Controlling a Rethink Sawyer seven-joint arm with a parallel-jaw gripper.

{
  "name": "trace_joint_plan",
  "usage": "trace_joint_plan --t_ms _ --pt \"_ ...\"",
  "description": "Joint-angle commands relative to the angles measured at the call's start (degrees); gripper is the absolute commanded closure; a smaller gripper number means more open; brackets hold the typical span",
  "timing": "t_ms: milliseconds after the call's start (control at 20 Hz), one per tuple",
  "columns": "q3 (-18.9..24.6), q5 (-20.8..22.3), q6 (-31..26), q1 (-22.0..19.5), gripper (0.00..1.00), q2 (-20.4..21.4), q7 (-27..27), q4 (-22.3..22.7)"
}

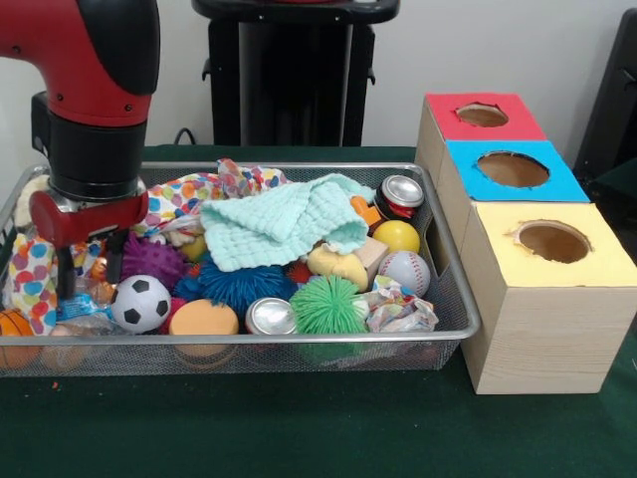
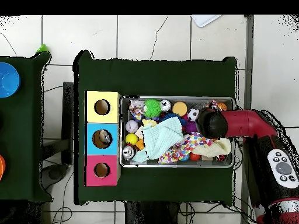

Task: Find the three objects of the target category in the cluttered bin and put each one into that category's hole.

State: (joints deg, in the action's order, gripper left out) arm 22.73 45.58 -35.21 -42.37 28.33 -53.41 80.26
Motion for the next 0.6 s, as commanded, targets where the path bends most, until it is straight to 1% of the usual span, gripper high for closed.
trace_joint_plan --t_ms 50,400,600 --pt "-2.49 4.93 -0.6 1.03 0.0 -2.18 2.63 1.99" --pt "-3.23 4.28 0.0 1.33 0.0 -2.77 1.51 1.77" --pt "-4.11 5.06 1.59 1.64 0.0 -2.95 0.87 1.86"
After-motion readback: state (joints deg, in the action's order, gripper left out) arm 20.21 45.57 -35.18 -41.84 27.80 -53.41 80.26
